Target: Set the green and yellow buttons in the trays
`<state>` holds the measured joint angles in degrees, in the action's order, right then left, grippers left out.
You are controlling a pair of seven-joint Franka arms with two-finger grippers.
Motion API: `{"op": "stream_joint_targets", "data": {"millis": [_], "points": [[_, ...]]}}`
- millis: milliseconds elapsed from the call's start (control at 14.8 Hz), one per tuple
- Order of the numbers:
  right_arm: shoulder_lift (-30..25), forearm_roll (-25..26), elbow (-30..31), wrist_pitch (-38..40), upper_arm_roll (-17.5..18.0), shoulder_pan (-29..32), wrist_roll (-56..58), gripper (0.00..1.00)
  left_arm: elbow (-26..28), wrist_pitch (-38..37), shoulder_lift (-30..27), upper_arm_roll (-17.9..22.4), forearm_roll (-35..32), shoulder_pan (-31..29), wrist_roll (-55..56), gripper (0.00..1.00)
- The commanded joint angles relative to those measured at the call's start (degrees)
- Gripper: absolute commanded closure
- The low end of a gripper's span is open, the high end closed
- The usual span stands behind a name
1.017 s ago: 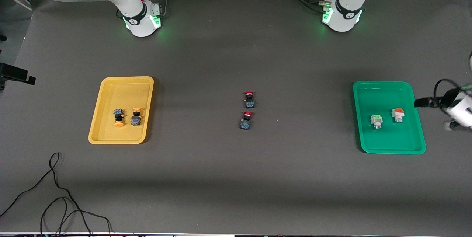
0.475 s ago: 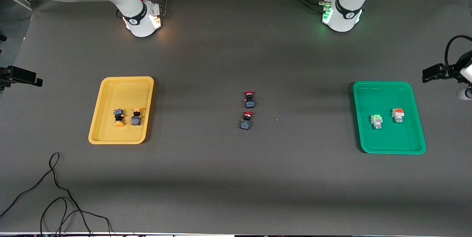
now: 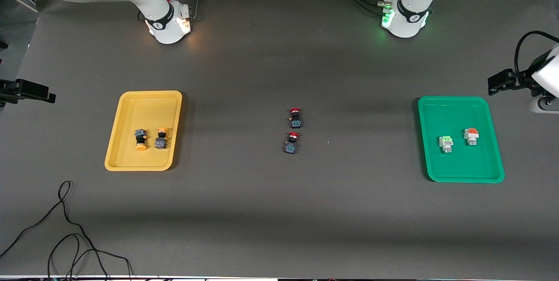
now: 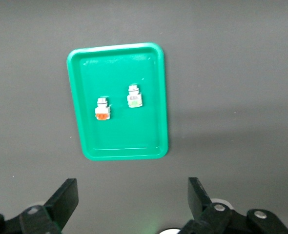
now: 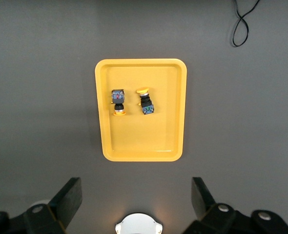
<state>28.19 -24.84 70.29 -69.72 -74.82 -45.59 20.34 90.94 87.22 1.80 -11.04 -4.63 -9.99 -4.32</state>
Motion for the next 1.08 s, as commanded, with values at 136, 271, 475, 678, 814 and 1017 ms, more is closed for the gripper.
{"op": "stream_joint_targets", "data": {"millis": [136,271,475,678,814,1017], "points": [[-9.6,12.8,-2.3,0.6,28.1,18.3,-7.6,0.01,-2.4,-0.9,0.8,8.0,4.1,10.0,1.8,0.0],[-12.0,17.0,-2.2,0.5,40.9,27.2,-10.5,0.01,-2.5,-0.7,0.9,8.8,4.0,11.7,2.7,0.0],[-14.9,20.0,-0.6,-0.1,56.6,39.6,-13.7,0.01,-2.7,-0.9,0.7,10.4,4.1,13.2,2.7,0.0],[-21.8,23.0,8.5,-5.7,68.5,49.6,-13.7,0.01,-2.8,-1.1,0.6,12.2,4.1,14.6,2.6,0.0],[-27.3,23.0,16.4,-10.6,72.9,53.3,-13.7,0.01,-2.8,-1.3,0.6,12.2,4.1,14.6,2.6,0.0],[-30.8,23.3,22.4,-14.3,72.6,51.0,-13.7,0.01,-3.0,-1.4,0.6,12.1,4.1,14.1,2.6,0.0]]}}
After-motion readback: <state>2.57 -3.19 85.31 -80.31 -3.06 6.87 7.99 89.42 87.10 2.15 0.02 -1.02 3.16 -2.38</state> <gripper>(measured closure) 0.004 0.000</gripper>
